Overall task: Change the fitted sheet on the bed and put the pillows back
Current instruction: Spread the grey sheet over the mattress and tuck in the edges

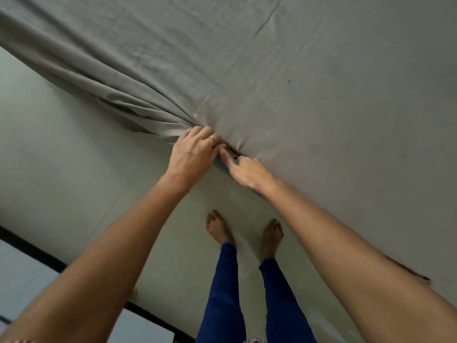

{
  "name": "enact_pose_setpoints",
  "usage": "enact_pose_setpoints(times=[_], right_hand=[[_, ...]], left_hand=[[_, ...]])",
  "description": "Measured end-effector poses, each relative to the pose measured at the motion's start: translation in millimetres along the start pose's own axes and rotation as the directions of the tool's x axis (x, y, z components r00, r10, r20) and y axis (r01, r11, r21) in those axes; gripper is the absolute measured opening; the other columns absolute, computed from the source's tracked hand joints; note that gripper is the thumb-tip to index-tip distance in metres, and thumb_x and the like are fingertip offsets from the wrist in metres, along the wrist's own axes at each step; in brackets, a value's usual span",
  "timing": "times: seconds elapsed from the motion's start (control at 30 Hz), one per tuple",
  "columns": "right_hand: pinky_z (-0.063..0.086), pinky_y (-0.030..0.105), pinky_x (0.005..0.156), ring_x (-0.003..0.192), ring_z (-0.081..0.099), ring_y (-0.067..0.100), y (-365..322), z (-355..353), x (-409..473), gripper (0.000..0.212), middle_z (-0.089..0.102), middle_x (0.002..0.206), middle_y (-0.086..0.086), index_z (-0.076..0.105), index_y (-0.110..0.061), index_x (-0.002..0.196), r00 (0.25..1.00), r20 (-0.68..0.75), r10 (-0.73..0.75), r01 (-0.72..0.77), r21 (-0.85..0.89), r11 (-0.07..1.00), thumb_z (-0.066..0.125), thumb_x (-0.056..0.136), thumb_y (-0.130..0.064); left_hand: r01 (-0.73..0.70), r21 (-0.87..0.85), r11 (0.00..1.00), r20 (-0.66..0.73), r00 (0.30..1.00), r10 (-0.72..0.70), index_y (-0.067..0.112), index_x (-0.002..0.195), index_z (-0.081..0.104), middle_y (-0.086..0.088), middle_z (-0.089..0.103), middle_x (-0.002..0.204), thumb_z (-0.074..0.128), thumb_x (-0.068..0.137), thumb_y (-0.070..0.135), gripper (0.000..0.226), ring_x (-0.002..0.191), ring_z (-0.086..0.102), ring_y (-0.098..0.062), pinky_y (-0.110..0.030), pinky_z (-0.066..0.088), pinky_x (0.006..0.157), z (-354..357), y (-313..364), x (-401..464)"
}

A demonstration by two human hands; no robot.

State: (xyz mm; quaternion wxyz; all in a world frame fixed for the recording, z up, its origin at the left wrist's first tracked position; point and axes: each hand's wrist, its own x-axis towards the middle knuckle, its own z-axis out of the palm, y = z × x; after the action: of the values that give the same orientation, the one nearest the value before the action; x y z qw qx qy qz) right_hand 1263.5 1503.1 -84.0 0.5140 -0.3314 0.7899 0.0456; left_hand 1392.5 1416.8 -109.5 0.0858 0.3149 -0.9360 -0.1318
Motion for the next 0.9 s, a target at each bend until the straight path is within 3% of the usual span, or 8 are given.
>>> enact_pose_setpoints(times=[0.27, 0.43, 0.57, 0.63, 0.7, 0.77, 0.83, 0.9], right_hand=[[0.037, 0.025, 0.099, 0.117, 0.058, 0.023, 25.3, 9.8, -51.6, 0.035, 0.064, 0.123, 0.009, 0.064, -0.006, 0.119, 0.751, -0.469, -0.465, 0.467, -0.121, 0.876, 0.049, 0.095, -0.026], [0.040, 0.029, 0.101, 0.116, 0.059, 0.027, -6.5, -5.5, -29.1, 0.041, 0.063, 0.124, 0.015, 0.062, -0.001, 0.121, 0.644, -0.365, -0.672, 0.629, -0.247, 0.737, 0.039, 0.091, -0.016], [0.037, 0.030, 0.105, 0.118, 0.057, 0.030, -47.7, -14.1, -4.9, 0.040, 0.061, 0.125, 0.018, 0.058, 0.002, 0.124, 0.613, -0.274, -0.741, 0.702, -0.241, 0.670, 0.044, 0.089, -0.008], [0.034, 0.032, 0.110, 0.124, 0.052, 0.029, -62.2, -10.4, 3.0, 0.042, 0.056, 0.132, 0.017, 0.057, -0.002, 0.129, 0.568, -0.176, -0.804, 0.759, -0.264, 0.595, 0.044, 0.093, -0.018], [0.031, 0.039, 0.113, 0.131, 0.045, 0.029, -72.8, -0.9, 10.8, 0.043, 0.050, 0.141, 0.013, 0.061, -0.014, 0.129, 0.476, -0.068, -0.877, 0.727, -0.530, 0.436, 0.044, 0.093, -0.032], [0.014, 0.053, 0.118, 0.145, 0.022, 0.029, -80.5, 8.1, 17.4, 0.038, 0.028, 0.156, 0.006, 0.064, -0.025, 0.124, 0.530, 0.166, -0.832, 0.543, -0.820, 0.182, 0.044, 0.093, -0.034], [-0.012, 0.056, 0.113, 0.147, -0.010, 0.029, -79.0, 15.8, 30.9, 0.037, -0.004, 0.161, 0.001, 0.057, -0.026, 0.131, 0.641, 0.291, -0.710, 0.400, -0.916, -0.015, 0.042, 0.097, -0.025], [-0.011, 0.054, 0.116, 0.147, -0.011, 0.026, -77.2, 14.5, 43.0, 0.040, -0.006, 0.161, -0.003, 0.053, -0.025, 0.135, 0.602, 0.298, -0.741, 0.349, -0.933, -0.091, 0.044, 0.096, -0.020]], left_hand=[[-0.058, 0.161, 0.985, 0.424, 0.906, -0.016, 0.005, 0.075, 0.071, -0.013, 0.071, 0.083, 0.020, 0.094, 0.048, 0.069, 0.087, 0.067, -0.030, -0.034, 0.041, 0.083, -16.6, -18.0, 37.1], [-0.261, 0.114, 0.959, 0.649, 0.750, 0.127, 0.016, 0.115, 0.064, -0.006, 0.066, 0.119, 0.024, 0.102, 0.042, 0.049, 0.117, 0.058, -0.025, -0.036, 0.037, 0.098, -33.6, -30.2, 50.3], [-0.163, -0.102, 0.981, 0.230, 0.956, 0.182, 0.014, 0.097, 0.070, -0.004, 0.072, 0.100, 0.040, 0.093, 0.034, 0.037, 0.097, 0.066, -0.027, -0.041, 0.049, 0.084, -58.6, -67.0, 12.6], [0.137, -0.164, 0.977, -0.004, 0.990, -0.140, 0.013, 0.106, 0.069, -0.006, 0.070, 0.108, 0.052, 0.092, 0.021, 0.024, 0.103, 0.064, -0.027, -0.040, 0.049, 0.089, -63.3, -88.2, -11.2], [0.657, -0.287, 0.698, 0.073, 0.741, -0.668, 0.007, 0.125, 0.059, -0.013, 0.061, 0.125, 0.051, 0.095, 0.022, 0.034, 0.117, 0.055, -0.029, -0.037, 0.041, 0.101, -60.0, -102.2, -24.0], [0.917, -0.391, 0.083, 0.390, 0.246, -0.887, 0.005, 0.137, 0.044, -0.016, 0.052, 0.134, 0.045, 0.098, 0.039, 0.052, 0.121, 0.050, -0.031, -0.037, 0.039, 0.102, -48.3, -108.0, -24.1], [0.827, -0.369, -0.425, 0.721, -0.034, -0.692, 0.011, 0.134, 0.041, -0.012, 0.051, 0.123, 0.035, 0.095, 0.060, 0.063, 0.106, 0.052, -0.029, -0.040, 0.041, 0.095, -37.2, -99.6, -19.4], [0.708, -0.302, -0.639, 0.875, -0.060, -0.480, 0.017, 0.121, 0.042, -0.011, 0.050, 0.107, 0.024, 0.092, 0.070, 0.064, 0.096, 0.048, -0.026, -0.042, 0.038, 0.094, -23.9, -85.4, -17.6]])
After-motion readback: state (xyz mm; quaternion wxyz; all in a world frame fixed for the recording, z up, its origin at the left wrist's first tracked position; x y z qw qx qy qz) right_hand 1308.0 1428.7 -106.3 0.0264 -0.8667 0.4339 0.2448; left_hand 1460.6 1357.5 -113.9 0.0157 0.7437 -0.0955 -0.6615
